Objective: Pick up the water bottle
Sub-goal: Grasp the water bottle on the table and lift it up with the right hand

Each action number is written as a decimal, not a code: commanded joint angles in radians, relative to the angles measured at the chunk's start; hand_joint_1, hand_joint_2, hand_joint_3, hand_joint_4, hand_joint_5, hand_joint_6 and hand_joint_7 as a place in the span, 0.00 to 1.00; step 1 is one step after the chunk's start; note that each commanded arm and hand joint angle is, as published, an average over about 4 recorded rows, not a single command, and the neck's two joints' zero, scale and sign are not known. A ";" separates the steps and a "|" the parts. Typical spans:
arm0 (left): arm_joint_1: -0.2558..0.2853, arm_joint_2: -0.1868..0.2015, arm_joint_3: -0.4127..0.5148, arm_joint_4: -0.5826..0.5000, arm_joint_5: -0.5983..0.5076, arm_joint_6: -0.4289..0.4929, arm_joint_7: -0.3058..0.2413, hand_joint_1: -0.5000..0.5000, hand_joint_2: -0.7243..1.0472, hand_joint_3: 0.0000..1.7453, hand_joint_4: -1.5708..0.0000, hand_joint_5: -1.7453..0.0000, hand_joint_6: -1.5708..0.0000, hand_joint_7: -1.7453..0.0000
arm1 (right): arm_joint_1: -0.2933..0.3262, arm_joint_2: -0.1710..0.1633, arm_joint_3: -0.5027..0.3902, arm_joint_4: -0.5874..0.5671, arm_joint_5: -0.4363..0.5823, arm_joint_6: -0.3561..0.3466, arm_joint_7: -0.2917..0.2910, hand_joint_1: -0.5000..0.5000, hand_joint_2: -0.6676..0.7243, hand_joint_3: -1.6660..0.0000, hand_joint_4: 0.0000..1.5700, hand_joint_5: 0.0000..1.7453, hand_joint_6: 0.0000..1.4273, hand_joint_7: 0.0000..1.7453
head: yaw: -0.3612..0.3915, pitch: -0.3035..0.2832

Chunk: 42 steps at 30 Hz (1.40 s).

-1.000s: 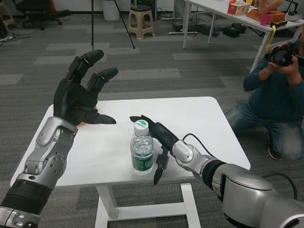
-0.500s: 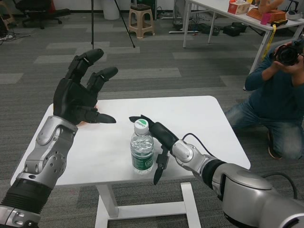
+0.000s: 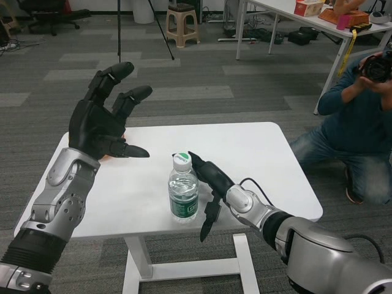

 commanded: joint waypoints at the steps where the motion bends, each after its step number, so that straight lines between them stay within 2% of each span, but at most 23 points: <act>1: 0.009 0.019 0.002 0.004 -0.011 0.013 0.002 0.02 0.45 0.00 1.00 0.40 1.00 0.44 | 0.036 0.004 -0.062 0.007 0.006 0.007 0.022 0.08 0.82 0.95 0.13 0.28 0.00 0.20 | -0.003 -0.002; 4: 0.005 0.027 -0.001 0.004 -0.016 0.020 0.003 0.02 0.45 0.01 1.00 0.38 1.00 0.44 | 0.065 0.008 -0.119 0.007 0.006 0.006 0.044 0.10 0.78 0.95 0.13 0.28 0.00 0.20 | -0.017 -0.005; 8: -0.014 0.039 -0.011 0.004 -0.024 0.035 0.004 0.02 0.45 0.04 1.00 0.37 1.00 0.44 | 0.097 0.019 -0.193 0.012 0.006 0.008 0.056 0.08 0.77 0.95 0.13 0.28 0.00 0.16 | -0.041 -0.006; 18: -0.053 0.061 -0.046 0.036 -0.054 0.039 0.003 0.02 0.45 0.00 1.00 0.38 1.00 0.44 | 0.097 0.045 -0.196 0.021 0.006 0.009 0.056 0.08 0.73 0.95 0.17 0.28 0.00 0.18 | -0.060 -0.020; 22: -0.054 0.065 -0.050 0.042 -0.061 0.038 0.003 0.02 0.45 0.00 1.00 0.41 1.00 0.44 | 0.088 0.055 -0.185 0.023 0.005 0.009 0.056 0.08 0.76 0.95 0.17 0.28 0.00 0.16 | -0.063 -0.025; 25: -0.056 0.069 -0.054 0.045 -0.067 0.038 0.003 0.02 0.45 0.03 1.00 0.40 1.00 0.44 | 0.075 0.063 -0.167 0.025 0.005 0.009 0.056 0.08 0.74 0.95 0.18 0.28 0.00 0.16 | -0.073 -0.027; 27: -0.057 0.072 -0.057 0.045 -0.070 0.038 0.002 0.02 0.45 0.05 1.00 0.41 1.00 0.44 | 0.069 0.066 -0.157 0.025 0.006 0.010 0.055 0.08 0.73 0.95 0.18 0.28 0.00 0.18 | -0.076 -0.027; 29: -0.058 0.075 -0.060 0.045 -0.071 0.038 0.001 0.02 0.45 0.05 1.00 0.38 1.00 0.44 | 0.067 0.068 -0.149 0.025 0.006 0.011 0.055 0.08 0.75 0.95 0.19 0.28 0.00 0.18 | -0.080 -0.026; 31: -0.059 0.078 -0.063 0.045 -0.074 0.038 0.002 0.02 0.45 0.03 1.00 0.37 1.00 0.44 | 0.067 0.070 -0.141 0.025 0.006 0.011 0.054 0.08 0.76 0.95 0.20 0.28 0.00 0.17 | -0.083 -0.024; 33: -0.061 0.080 -0.066 0.045 -0.075 0.038 0.003 0.02 0.45 0.00 1.00 0.40 1.00 0.44 | 0.067 0.072 -0.136 0.025 0.006 0.011 0.053 0.08 0.74 0.95 0.20 0.28 0.00 0.17 | -0.084 -0.023; 37: -0.063 0.084 -0.071 0.045 -0.077 0.038 0.003 0.02 0.45 0.05 1.00 0.41 1.00 0.40 | 0.066 0.073 -0.132 0.025 0.005 0.011 0.051 0.08 0.75 0.95 0.20 0.28 0.00 0.18 | -0.087 -0.019; 39: -0.063 0.085 -0.072 0.045 -0.077 0.038 0.003 0.02 0.45 0.03 1.00 0.38 1.00 0.42 | 0.066 0.074 -0.130 0.025 0.004 0.011 0.050 0.08 0.73 0.95 0.20 0.28 0.00 0.20 | -0.087 -0.019; 42: -0.063 0.086 -0.073 0.044 -0.078 0.038 0.003 0.02 0.45 0.00 1.00 0.40 1.00 0.42 | 0.064 0.075 -0.127 0.025 0.005 0.011 0.049 0.08 0.73 0.95 0.21 0.28 0.00 0.18 | -0.089 -0.020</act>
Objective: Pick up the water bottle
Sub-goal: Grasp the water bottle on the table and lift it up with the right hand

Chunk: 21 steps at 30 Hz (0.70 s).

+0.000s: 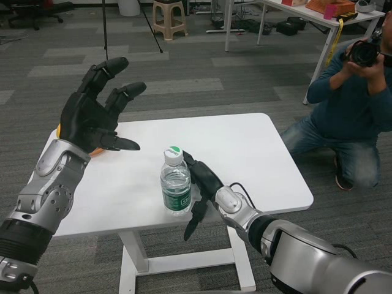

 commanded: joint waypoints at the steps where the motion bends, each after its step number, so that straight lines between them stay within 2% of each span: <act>1: -0.014 0.017 -0.003 0.006 -0.006 0.002 0.001 0.02 0.45 0.01 1.00 0.40 1.00 0.42 | -0.007 -0.002 0.014 0.012 0.001 0.013 0.001 0.08 0.73 0.95 0.21 0.28 0.00 0.17 | -0.001 -0.001; 3: -0.014 0.018 -0.003 0.006 -0.006 0.002 0.001 0.02 0.45 0.03 1.00 0.37 1.00 0.43 | -0.009 -0.001 0.017 0.012 0.001 0.013 -0.002 0.08 0.73 0.95 0.22 0.28 0.00 0.16 | 0.000 -0.003; 7: -0.013 0.019 -0.006 0.006 -0.006 0.003 0.001 0.02 0.45 0.03 1.00 0.40 1.00 0.44 | -0.016 0.002 0.033 0.012 0.000 0.013 -0.014 0.08 0.73 0.95 0.25 0.28 0.00 0.19 | 0.003 -0.002; 10: -0.012 0.021 -0.006 0.005 -0.007 0.003 0.001 0.02 0.45 0.03 1.00 0.38 1.00 0.44 | -0.018 0.002 0.040 0.012 -0.001 0.012 -0.016 0.08 0.73 0.95 0.28 0.28 0.00 0.20 | 0.004 -0.003; 14: -0.012 0.022 -0.005 0.006 -0.008 0.002 0.001 0.02 0.45 0.03 1.00 0.38 1.00 0.44 | -0.018 0.003 0.042 0.012 -0.001 0.010 -0.022 0.09 0.64 0.95 0.34 0.28 0.00 0.20 | 0.008 -0.005; 17: -0.012 0.022 -0.005 0.006 -0.010 0.003 0.001 0.02 0.45 0.01 1.00 0.35 1.00 0.44 | -0.018 0.004 0.047 0.012 -0.001 0.007 -0.032 0.16 0.53 0.95 0.47 0.28 0.00 0.20 | 0.012 -0.005; 21: -0.008 0.022 -0.004 0.006 -0.009 0.002 0.001 0.02 0.45 0.01 1.00 0.35 1.00 0.44 | -0.018 0.004 0.050 0.012 -0.002 0.004 -0.044 0.17 0.47 0.95 0.73 0.28 0.03 0.23 | 0.013 -0.005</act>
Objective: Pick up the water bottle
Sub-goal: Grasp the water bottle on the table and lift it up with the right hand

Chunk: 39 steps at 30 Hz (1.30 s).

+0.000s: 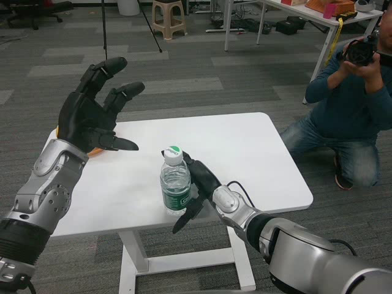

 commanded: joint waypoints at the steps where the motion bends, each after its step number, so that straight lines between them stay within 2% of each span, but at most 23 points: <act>1: -0.008 0.010 -0.002 0.006 -0.008 0.002 0.001 0.02 0.45 0.01 1.00 0.35 1.00 0.44 | -0.005 0.000 0.013 0.012 -0.002 0.011 -0.004 0.17 0.44 0.95 0.78 0.31 0.04 0.25 | 0.000 0.000; 4: -0.008 0.010 -0.002 0.007 -0.010 0.002 0.001 0.02 0.45 0.01 1.00 0.35 1.00 0.44 | -0.005 0.000 0.013 0.012 -0.003 0.010 -0.007 0.18 0.41 0.95 0.87 0.42 0.11 0.33 | 0.003 0.000; 6: -0.008 0.010 -0.002 0.008 -0.010 0.002 0.001 0.02 0.45 0.01 1.00 0.38 1.00 0.44 | -0.005 0.000 0.013 0.013 -0.003 0.010 -0.009 0.22 0.41 0.93 0.94 0.53 0.24 0.48 | 0.008 0.000; 8: -0.008 0.010 -0.002 0.008 -0.010 0.002 0.001 0.02 0.45 0.01 1.00 0.38 1.00 0.44 | -0.005 0.000 0.013 0.013 -0.003 0.010 -0.010 0.28 0.40 0.88 0.99 0.67 0.45 0.71 | 0.011 0.000; 10: -0.008 0.010 -0.003 0.007 -0.010 0.002 0.001 0.02 0.45 0.01 1.00 0.35 1.00 0.43 | -0.005 0.000 0.015 0.013 -0.003 0.010 -0.012 0.34 0.38 0.81 1.00 0.78 0.61 0.89 | 0.012 0.000; 12: -0.008 0.010 -0.003 0.007 -0.010 0.003 0.001 0.02 0.45 0.00 1.00 0.35 1.00 0.43 | -0.005 0.000 0.016 0.013 -0.003 0.009 -0.016 0.40 0.34 0.74 1.00 0.86 0.70 0.96 | 0.013 0.000; 14: -0.008 0.010 -0.003 0.007 -0.010 0.002 0.001 0.02 0.45 0.00 1.00 0.35 1.00 0.44 | -0.004 -0.001 0.016 0.013 -0.003 0.009 -0.019 0.43 0.31 0.68 1.00 0.92 0.76 0.96 | 0.013 0.000; 17: -0.008 0.011 -0.003 0.008 -0.010 0.002 0.001 0.02 0.45 0.03 1.00 0.35 1.00 0.42 | -0.003 -0.001 0.015 0.013 -0.003 0.009 -0.021 0.48 0.27 0.61 1.00 0.94 0.80 0.96 | 0.013 0.000; 22: -0.007 0.012 -0.003 0.007 -0.010 0.003 0.001 0.02 0.45 0.05 1.00 0.35 1.00 0.42 | -0.003 -0.002 0.014 0.014 -0.003 0.009 -0.021 0.51 0.27 0.57 1.00 0.94 0.78 0.96 | 0.013 0.000; 26: -0.006 0.012 -0.003 0.006 -0.010 0.002 0.001 0.02 0.45 0.00 1.00 0.35 1.00 0.44 | -0.002 -0.003 0.007 0.014 -0.003 0.008 -0.021 0.60 0.27 0.57 1.00 0.94 0.75 0.94 | 0.016 -0.001; 30: -0.005 0.012 -0.003 0.006 -0.010 0.002 0.001 0.02 0.45 0.00 1.00 0.35 1.00 0.40 | 0.004 -0.005 0.004 0.012 -0.003 0.007 -0.021 0.72 0.27 0.62 1.00 0.86 0.66 0.92 | 0.019 -0.002; 32: -0.004 0.012 -0.003 0.006 -0.010 0.002 0.001 0.02 0.45 0.00 1.00 0.35 1.00 0.40 | 0.006 -0.006 0.004 0.010 -0.003 0.006 -0.021 0.79 0.31 0.60 1.00 0.79 0.62 0.92 | 0.019 -0.002; 35: -0.004 0.012 -0.004 0.006 -0.010 0.003 0.001 0.02 0.45 0.01 1.00 0.35 1.00 0.40 | 0.008 -0.006 0.006 0.005 -0.004 0.005 -0.021 0.90 0.41 0.52 1.00 0.68 0.65 0.89 | 0.020 -0.002; 39: -0.002 0.010 -0.004 0.006 -0.010 0.002 0.001 0.02 0.45 0.03 1.00 0.35 1.00 0.40 | 0.010 -0.007 0.006 0.001 -0.004 0.003 -0.021 0.92 0.45 0.46 1.00 0.67 0.66 0.86 | 0.021 0.001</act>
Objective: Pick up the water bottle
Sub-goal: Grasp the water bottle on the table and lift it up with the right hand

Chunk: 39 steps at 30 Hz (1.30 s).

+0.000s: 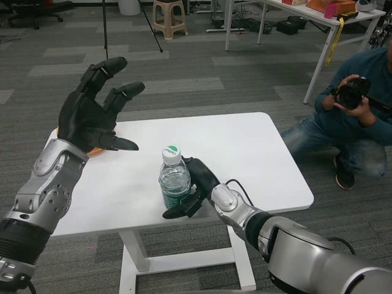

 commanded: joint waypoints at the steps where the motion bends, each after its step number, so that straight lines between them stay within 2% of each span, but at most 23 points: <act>1: -0.001 0.010 -0.002 0.006 -0.009 0.002 0.001 0.02 0.45 0.03 1.00 0.35 1.00 0.40 | 0.019 -0.011 0.001 0.003 -0.003 0.006 -0.001 0.92 0.45 0.45 1.00 0.67 0.66 0.86 | 0.002 0.003; 9: 0.006 0.010 -0.001 0.005 -0.009 0.002 0.001 0.02 0.45 0.00 1.00 0.35 1.00 0.40 | 0.032 -0.019 -0.040 -0.012 -0.005 0.000 -0.001 0.92 0.45 0.43 1.00 0.67 0.66 0.88 | 0.011 0.008; 12: 0.009 0.010 0.001 0.005 -0.009 0.003 0.001 0.02 0.45 0.03 1.00 0.35 1.00 0.40 | 0.041 -0.027 -0.067 -0.025 -0.005 -0.002 0.001 0.92 0.45 0.43 1.00 0.67 0.66 0.88 | 0.013 0.010; 14: 0.012 0.010 0.002 0.005 -0.009 0.002 0.002 0.02 0.45 0.05 1.00 0.35 1.00 0.40 | 0.047 -0.032 -0.085 -0.036 -0.006 -0.003 0.002 0.92 0.43 0.43 1.00 0.67 0.66 0.88 | 0.013 0.011; 18: 0.014 0.010 0.003 0.005 -0.009 0.003 0.002 0.03 0.45 0.01 1.00 0.35 1.00 0.40 | 0.054 -0.046 -0.109 -0.056 -0.007 -0.004 0.003 0.92 0.38 0.46 1.00 0.67 0.68 0.88 | 0.012 0.014; 21: 0.014 0.009 0.002 0.005 -0.009 0.003 0.002 0.02 0.45 0.03 1.00 0.35 1.00 0.40 | 0.053 -0.054 -0.115 -0.062 -0.007 -0.004 0.005 0.92 0.36 0.46 1.00 0.67 0.68 0.88 | 0.013 0.016; 24: 0.014 0.007 0.003 0.006 -0.008 0.002 0.002 0.02 0.45 0.00 1.00 0.35 1.00 0.40 | 0.050 -0.069 -0.122 -0.076 -0.007 -0.004 0.012 0.92 0.36 0.43 0.98 0.67 0.68 0.88 | 0.014 0.018; 27: 0.014 0.006 0.004 0.006 -0.009 0.002 0.003 0.02 0.45 0.01 1.00 0.35 1.00 0.40 | 0.042 -0.086 -0.127 -0.091 -0.007 -0.004 0.025 0.92 0.36 0.46 0.95 0.67 0.67 0.88 | 0.013 0.021; 31: 0.015 0.002 0.004 0.006 -0.008 0.002 0.002 0.03 0.45 0.00 1.00 0.35 1.00 0.40 | 0.033 -0.108 -0.131 -0.116 -0.008 -0.004 0.037 0.92 0.32 0.43 0.91 0.67 0.65 0.88 | 0.015 0.029; 34: 0.018 -0.002 0.005 0.006 -0.008 0.002 0.002 0.03 0.45 0.00 1.00 0.35 1.00 0.40 | 0.024 -0.124 -0.132 -0.140 -0.007 -0.004 0.047 0.95 0.32 0.45 0.90 0.67 0.64 0.88 | 0.018 0.037; 39: 0.025 -0.005 0.008 0.006 -0.008 0.002 0.002 0.03 0.45 0.04 1.00 0.35 1.00 0.40 | 0.009 -0.150 -0.136 -0.183 -0.007 -0.002 0.062 0.96 0.32 0.43 0.87 0.67 0.61 0.87 | 0.028 0.063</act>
